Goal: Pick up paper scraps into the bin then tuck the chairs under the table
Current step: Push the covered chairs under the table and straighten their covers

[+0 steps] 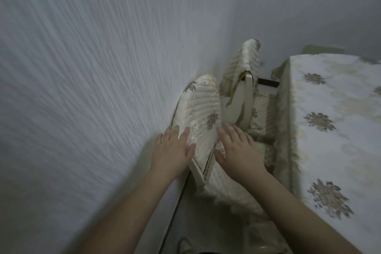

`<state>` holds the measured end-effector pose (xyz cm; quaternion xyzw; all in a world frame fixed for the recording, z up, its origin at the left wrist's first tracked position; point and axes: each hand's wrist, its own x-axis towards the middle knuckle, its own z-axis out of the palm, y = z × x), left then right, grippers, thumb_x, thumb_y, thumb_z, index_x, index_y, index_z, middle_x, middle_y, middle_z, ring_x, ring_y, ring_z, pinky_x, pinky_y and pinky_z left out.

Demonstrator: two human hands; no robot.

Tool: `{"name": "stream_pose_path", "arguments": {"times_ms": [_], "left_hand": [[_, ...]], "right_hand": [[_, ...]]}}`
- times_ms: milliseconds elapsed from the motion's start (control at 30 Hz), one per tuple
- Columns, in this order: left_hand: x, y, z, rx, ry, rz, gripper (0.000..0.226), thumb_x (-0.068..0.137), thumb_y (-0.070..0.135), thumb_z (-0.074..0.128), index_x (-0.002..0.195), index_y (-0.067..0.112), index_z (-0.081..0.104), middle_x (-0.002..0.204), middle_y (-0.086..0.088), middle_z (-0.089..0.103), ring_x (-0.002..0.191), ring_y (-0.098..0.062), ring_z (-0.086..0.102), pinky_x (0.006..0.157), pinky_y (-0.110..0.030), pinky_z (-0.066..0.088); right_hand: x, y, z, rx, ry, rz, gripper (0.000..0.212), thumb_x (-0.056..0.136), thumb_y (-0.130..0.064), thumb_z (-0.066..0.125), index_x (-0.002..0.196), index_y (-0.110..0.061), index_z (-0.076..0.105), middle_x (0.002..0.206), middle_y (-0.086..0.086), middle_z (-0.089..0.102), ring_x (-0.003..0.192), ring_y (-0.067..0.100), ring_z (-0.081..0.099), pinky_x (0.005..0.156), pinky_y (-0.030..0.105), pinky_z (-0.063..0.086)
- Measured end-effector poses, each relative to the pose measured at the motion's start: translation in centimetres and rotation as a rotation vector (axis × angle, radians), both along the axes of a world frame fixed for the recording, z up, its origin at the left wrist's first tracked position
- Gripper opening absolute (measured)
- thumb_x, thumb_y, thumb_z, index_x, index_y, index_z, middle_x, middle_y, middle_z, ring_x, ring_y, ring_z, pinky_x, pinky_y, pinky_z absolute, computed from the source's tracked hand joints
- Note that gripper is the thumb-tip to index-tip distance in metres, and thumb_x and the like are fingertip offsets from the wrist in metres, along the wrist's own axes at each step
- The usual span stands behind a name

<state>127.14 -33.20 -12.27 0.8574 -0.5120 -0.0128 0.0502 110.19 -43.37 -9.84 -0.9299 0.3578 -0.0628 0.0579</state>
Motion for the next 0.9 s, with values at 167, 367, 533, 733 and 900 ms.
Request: {"name": "stream_pose_path", "arguments": {"times_ms": [167, 367, 533, 733, 900], "left_hand": [[3.3, -4.5, -0.9, 0.035, -0.05, 0.001, 0.061, 0.097, 0.049, 0.031, 0.152, 0.025, 0.018, 0.156, -0.014, 0.026, 0.142, -0.031, 0.026, 0.112, -0.043, 0.021], [5.2, -8.0, -3.6, 0.098, -0.045, 0.038, 0.062, 0.098, 0.047, 0.033, 0.152, 0.026, 0.012, 0.156, -0.014, 0.024, 0.14, -0.029, 0.03, 0.111, -0.043, 0.026], [6.1, -9.4, -5.3, 0.141, 0.003, 0.099, 0.064, 0.097, 0.042, 0.038, 0.152, 0.024, 0.011, 0.154, -0.017, 0.023, 0.138, -0.03, 0.032, 0.109, -0.04, 0.032], [5.8, -10.4, -7.4, 0.196, 0.178, 0.119, 0.068, 0.093, 0.038, 0.045, 0.151, 0.029, 0.011, 0.156, -0.024, 0.001, 0.136, -0.038, 0.028, 0.101, -0.043, 0.041], [6.0, -10.7, -8.1, 0.136, 0.222, 0.184, 0.061, 0.095, 0.029, 0.044, 0.15, 0.031, 0.019, 0.157, -0.019, 0.005, 0.133, -0.033, 0.034, 0.096, -0.038, 0.042]], "right_hand": [[4.3, -3.0, -0.9, -0.002, -0.01, -0.015, 0.066, 0.095, -0.048, 0.038, 0.151, -0.023, 0.015, 0.157, 0.007, 0.02, 0.144, 0.025, 0.015, 0.116, 0.041, 0.012], [8.1, -7.1, -3.1, -0.04, -0.006, 0.053, 0.066, 0.09, -0.042, 0.049, 0.148, -0.02, 0.025, 0.156, 0.008, 0.023, 0.145, 0.029, 0.014, 0.117, 0.045, 0.01], [12.5, -12.1, -4.4, 0.021, 0.039, 0.167, 0.067, 0.093, -0.039, 0.044, 0.15, -0.02, 0.015, 0.159, 0.007, 0.013, 0.146, 0.028, 0.004, 0.117, 0.046, 0.003], [18.1, -17.5, -5.5, 0.025, 0.048, 0.285, 0.068, 0.093, -0.032, 0.041, 0.151, -0.017, 0.01, 0.16, 0.006, 0.007, 0.146, 0.027, 0.0, 0.117, 0.047, 0.002], [21.6, -20.1, -6.8, 0.035, 0.053, 0.395, 0.065, 0.091, -0.028, 0.045, 0.149, -0.014, 0.02, 0.157, 0.006, 0.017, 0.146, 0.028, 0.007, 0.116, 0.049, 0.007]]}}
